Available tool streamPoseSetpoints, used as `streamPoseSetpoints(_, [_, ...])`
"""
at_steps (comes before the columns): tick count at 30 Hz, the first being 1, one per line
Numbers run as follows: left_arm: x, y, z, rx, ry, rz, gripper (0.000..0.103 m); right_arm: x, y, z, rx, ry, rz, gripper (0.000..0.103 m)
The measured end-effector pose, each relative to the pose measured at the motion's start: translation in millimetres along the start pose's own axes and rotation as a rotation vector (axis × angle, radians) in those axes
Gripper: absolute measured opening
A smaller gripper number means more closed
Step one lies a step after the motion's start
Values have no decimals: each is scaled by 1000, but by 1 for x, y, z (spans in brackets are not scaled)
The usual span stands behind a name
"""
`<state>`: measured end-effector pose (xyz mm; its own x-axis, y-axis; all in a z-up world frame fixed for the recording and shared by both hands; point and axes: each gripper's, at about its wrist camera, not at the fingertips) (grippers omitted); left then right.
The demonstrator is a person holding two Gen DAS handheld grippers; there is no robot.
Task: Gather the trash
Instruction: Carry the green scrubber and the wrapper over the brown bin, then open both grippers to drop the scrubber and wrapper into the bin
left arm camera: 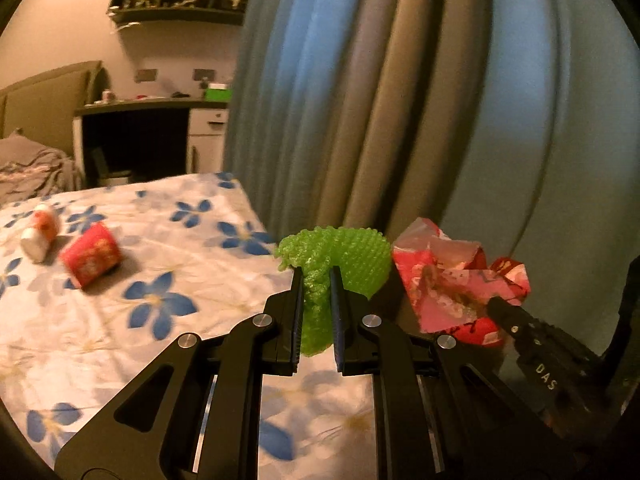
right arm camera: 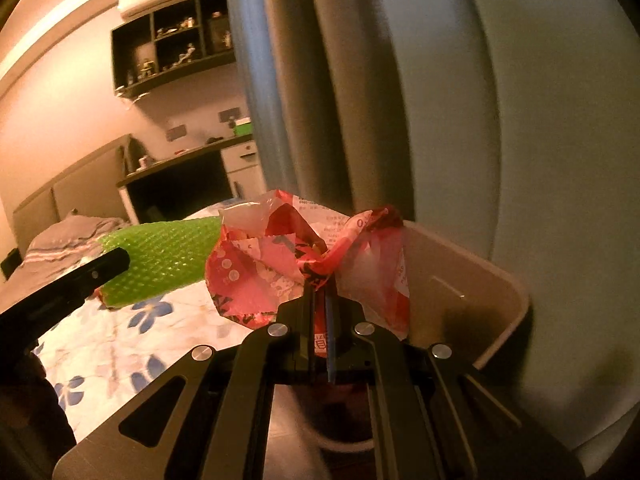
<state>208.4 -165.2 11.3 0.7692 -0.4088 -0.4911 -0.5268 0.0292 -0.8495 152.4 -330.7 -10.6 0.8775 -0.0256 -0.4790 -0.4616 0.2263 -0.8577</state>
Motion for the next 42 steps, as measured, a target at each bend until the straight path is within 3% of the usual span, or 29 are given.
streamPoseSetpoints(17, [63, 5, -35, 42, 98, 79, 12, 32, -1, -27, 53, 43, 62, 7])
streamPoseSetpoints(21, [78, 10, -46, 56, 137, 118, 12, 35, -3, -28, 55, 41, 72, 23])
streamPoseSetpoints(22, [82, 12, -47, 59, 152, 127, 12, 32, -3, -29, 58, 43, 71, 35])
streamPoseSetpoints(24, [87, 14, -49, 56, 179, 143, 14, 30, -2, -32, 65, 50, 64, 38])
streamPoseSetpoints(27, [92, 19, -51, 60, 198, 166, 26, 28, -2, -36, 73, 56, 64, 38])
streamPoseSetpoints(29, [92, 21, -49, 62, 192, 168, 54, 25, -2, -38, 83, 61, 62, 44])
streamPoseSetpoints(31, [89, 22, -44, 45, 177, 160, 69, 22, -2, -40, 92, 69, 51, 49])
streamPoseSetpoints(35, [81, 22, -33, 32, 100, 132, 87, 13, -2, -39, 97, 76, 26, 61])
streamPoseSetpoints(42, [47, 17, 0, 15, -95, 78, 96, 1, -2, -23, 88, 76, -7, 85])
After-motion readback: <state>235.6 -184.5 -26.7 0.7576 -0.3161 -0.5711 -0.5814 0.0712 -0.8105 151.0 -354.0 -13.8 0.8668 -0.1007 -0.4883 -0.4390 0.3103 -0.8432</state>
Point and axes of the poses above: each gripper's, at about its wrist camera, not at the fingertips, and x roughly the way its jaws point, z to its left, y to its underside, and after that the axes turned 4 degrees about z, right-handed
